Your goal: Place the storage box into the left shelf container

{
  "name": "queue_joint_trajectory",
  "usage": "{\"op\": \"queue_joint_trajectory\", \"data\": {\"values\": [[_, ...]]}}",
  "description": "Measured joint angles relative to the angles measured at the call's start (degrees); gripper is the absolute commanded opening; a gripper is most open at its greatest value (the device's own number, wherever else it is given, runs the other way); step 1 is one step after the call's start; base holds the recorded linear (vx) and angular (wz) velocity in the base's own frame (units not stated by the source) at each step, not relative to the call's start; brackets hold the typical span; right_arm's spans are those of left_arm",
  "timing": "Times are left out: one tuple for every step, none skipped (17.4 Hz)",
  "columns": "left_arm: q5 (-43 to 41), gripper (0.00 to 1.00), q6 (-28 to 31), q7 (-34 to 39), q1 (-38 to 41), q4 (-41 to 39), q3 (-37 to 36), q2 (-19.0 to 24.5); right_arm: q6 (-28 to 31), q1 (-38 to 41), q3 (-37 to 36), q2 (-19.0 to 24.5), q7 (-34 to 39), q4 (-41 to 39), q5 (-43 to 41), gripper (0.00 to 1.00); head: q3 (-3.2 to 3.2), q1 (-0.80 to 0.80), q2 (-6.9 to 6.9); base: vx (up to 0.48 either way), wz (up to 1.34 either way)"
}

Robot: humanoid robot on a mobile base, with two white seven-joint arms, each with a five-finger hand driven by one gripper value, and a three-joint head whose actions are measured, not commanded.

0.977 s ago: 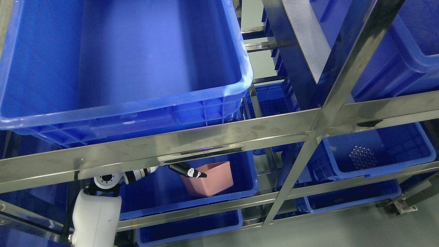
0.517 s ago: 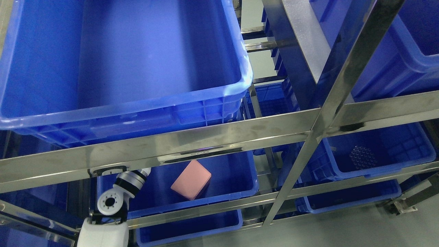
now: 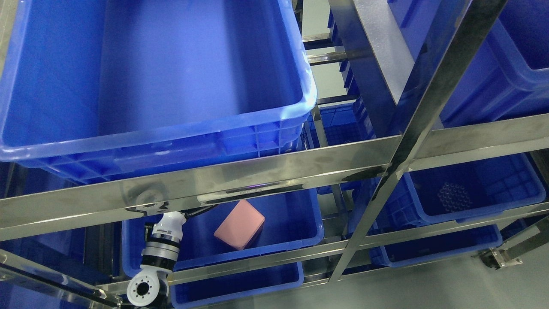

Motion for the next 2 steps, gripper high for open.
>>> {"op": "queue_joint_trajectory", "data": {"values": [[0.05,1.00,0.34,0.09,0.27,-0.42,-0.10,-0.03,0.00,0.00,0.00,0.00,0.00,0.00,0.00,1.00,0.00,0.00,0.00,0.000,0.00],[0.11,1.00,0.57,0.10,0.50,-0.80,-0.21,-0.08,0.00,0.00,0.00,0.00,0.00,0.00,0.00,1.00,0.00,0.00,0.00,0.000,0.00]]}}
